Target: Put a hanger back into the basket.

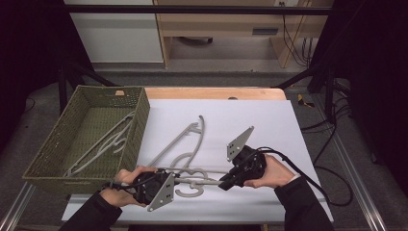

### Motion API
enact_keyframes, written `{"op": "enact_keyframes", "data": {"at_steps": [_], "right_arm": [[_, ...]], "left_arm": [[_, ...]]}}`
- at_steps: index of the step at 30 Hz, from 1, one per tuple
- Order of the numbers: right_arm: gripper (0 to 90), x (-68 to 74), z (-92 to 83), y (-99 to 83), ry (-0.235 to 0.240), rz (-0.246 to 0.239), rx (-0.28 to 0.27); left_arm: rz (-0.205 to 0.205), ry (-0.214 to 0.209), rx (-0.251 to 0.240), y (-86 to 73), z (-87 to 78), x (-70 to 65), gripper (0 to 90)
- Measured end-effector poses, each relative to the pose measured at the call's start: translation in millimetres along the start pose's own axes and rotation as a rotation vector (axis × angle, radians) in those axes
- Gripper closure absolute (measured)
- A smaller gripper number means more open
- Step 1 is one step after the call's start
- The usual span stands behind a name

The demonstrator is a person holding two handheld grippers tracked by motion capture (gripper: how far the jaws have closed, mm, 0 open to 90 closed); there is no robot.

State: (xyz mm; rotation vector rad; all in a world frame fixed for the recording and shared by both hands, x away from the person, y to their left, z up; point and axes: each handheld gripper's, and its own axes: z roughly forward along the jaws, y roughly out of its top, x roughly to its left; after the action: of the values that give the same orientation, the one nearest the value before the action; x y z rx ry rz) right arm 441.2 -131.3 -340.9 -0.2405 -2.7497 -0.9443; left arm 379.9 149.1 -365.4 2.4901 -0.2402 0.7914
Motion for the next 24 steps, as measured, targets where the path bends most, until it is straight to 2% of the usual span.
{"op": "enact_keyframes", "data": {"at_steps": [3, 6, 7, 8, 11, 15, 17, 18, 19, 20, 21, 22, 23, 24], "right_arm": [[79.5, 0.5, -1.8, 0.0, -0.013, 0.0, -0.001], [76.6, 0.9, -4.0, -0.7, -0.049, -0.012, -0.015], [76.0, 1.6, -4.8, -0.9, -0.052, 0.0, -0.013], [75.0, 1.5, -5.7, -1.2, -0.065, -0.005, -0.022], [73.0, 2.6, -8.5, -2.2, -0.092, -0.004, -0.041], [64.2, 3.2, -21.6, -7.2, -0.164, 0.001, -0.136], [56.5, 3.6, -29.5, -11.7, -0.218, 0.022, -0.211], [48.8, 3.2, -34.8, -15.2, -0.262, 0.031, -0.265], [47.6, 3.1, -37.8, -17.7, -0.289, 0.039, -0.299], [45.6, 3.1, -42.6, -21.7, -0.338, 0.048, -0.335], [45.6, 3.1, -42.6, -21.7, -0.338, 0.048, -0.335], [32.7, 1.9, -48.2, -29.0, -0.428, 0.081, -0.416], [32.7, 1.9, -48.2, -29.0, -0.428, 0.081, -0.416], [25.9, 1.0, -50.9, -35.1, -0.49, 0.105, -0.462]], "left_arm": [[-0.005, -0.002, 0.005, 1.6, -1.7, 0.0, 79.3], [-0.032, -0.017, 0.0, 4.9, -4.5, 1.7, 79.5], [-0.032, -0.017, 0.0, 4.9, -4.5, 1.7, 79.5], [-0.052, -0.024, -0.002, 6.4, -5.8, 3.0, 79.5], [-0.076, -0.025, -0.011, 6.9, -6.6, 4.2, 79.6], [-0.151, -0.007, -0.003, 8.2, -8.0, 8.6, 79.6], [-0.165, -0.003, -0.002, 8.2, -7.7, 9.7, 79.6], [-0.219, 0.003, 0.007, 8.0, -6.3, 13.3, 79.6], [-0.219, 0.003, 0.007, 8.0, -6.3, 13.3, 79.6], [-0.269, 0.012, 0.024, 8.1, -3.7, 17.3, 79.6], [-0.269, 0.012, 0.024, 8.1, -3.7, 17.3, 79.6], [-0.335, 0.014, 0.034, 7.8, 0.1, 22.6, 79.6], [-0.335, 0.014, 0.034, 7.8, 0.1, 22.6, 79.6], [-0.377, 0.011, 0.041, 7.6, 2.9, 26.5, 79.6]]}}
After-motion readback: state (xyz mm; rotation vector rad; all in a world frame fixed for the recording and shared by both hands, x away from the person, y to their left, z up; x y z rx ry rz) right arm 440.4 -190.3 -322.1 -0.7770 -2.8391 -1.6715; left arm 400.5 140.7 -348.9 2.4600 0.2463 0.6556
